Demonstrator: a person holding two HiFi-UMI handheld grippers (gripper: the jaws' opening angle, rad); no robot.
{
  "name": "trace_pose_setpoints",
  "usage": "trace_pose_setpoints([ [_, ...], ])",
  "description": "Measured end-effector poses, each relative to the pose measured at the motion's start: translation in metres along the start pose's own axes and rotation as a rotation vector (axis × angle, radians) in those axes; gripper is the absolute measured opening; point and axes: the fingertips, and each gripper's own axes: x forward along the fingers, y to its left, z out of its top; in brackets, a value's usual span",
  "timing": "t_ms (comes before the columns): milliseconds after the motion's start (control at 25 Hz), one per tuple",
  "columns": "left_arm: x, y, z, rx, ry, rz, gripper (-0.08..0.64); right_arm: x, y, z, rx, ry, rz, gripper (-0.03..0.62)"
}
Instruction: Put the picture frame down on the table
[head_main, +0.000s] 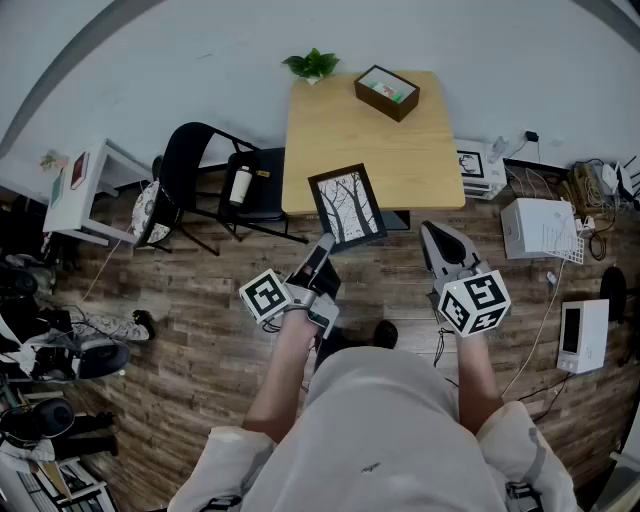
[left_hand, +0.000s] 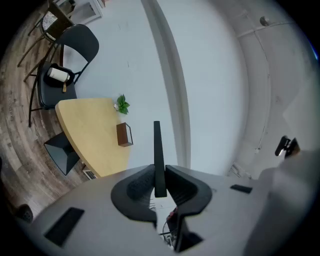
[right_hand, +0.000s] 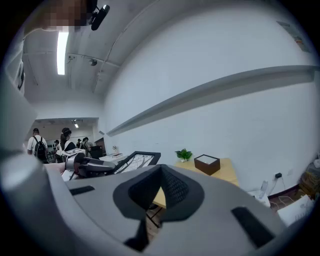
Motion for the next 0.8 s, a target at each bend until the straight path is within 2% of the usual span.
trace_pose_setpoints([
  [120, -0.005, 0.002, -0.004, -0.015, 0.006, 0.005, 0.065, -0.002, 0.003, -0.004, -0.004, 0.008, -0.004, -0.002],
  [320, -0.008, 0.005, -0.012, 0.009, 0.020, 0.034, 0.065, -0.010, 0.002, -0.005, -0.020, 0.014, -0.012, -0.002],
  [600, -0.006, 0.001, -0.026, -0.001, 0.025, 0.033, 0.066, -0.024, -0.001, -0.010, -0.033, 0.011, -0.036, -0.002],
  [800, -0.004, 0.002, -0.038, -0.025, 0.026, 0.029, 0.066, -0.032, 0.000, -0.012, -0.019, -0.006, -0.021, -0.002],
])
